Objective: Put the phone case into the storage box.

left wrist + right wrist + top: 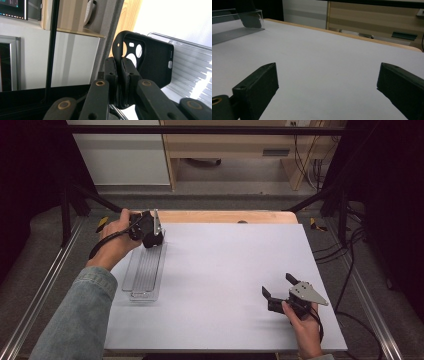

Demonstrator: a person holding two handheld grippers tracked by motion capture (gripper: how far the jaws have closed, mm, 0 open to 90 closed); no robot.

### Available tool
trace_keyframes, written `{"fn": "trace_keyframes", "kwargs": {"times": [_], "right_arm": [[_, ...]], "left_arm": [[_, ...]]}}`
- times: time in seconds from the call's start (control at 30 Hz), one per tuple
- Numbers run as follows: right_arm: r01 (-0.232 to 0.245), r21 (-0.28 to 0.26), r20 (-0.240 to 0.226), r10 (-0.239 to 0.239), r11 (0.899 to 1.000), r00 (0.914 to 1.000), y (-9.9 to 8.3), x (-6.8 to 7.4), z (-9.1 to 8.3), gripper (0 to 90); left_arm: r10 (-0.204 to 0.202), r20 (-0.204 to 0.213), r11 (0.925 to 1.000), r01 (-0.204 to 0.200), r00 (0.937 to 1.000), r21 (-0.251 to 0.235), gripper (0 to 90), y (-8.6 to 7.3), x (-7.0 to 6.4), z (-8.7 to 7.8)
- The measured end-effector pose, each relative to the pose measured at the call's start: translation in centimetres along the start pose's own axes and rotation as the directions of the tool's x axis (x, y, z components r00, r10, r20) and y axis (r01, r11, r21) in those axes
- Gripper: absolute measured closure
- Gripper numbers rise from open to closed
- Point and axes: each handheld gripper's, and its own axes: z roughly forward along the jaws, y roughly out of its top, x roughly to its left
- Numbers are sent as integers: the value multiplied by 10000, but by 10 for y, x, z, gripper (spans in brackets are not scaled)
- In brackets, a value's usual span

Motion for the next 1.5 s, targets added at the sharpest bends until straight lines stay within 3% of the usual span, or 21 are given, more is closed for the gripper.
{"fn": "trace_keyframes", "kwargs": {"times": [0.53,1.4,1.5], "right_arm": [[-44,36,-45,44,10000,10000,0,1,1,39],[-107,117,-7,107,9999,9999,-2,0,1,37],[-124,140,24,123,9998,9999,-2,0,2,37]], "left_arm": [[-110,-20,9999,110,9999,9,832,3,5,8],[139,-158,9998,-137,9998,127,793,7,14,25],[-91,-179,9999,93,9998,85,768,7,15,29]]}}
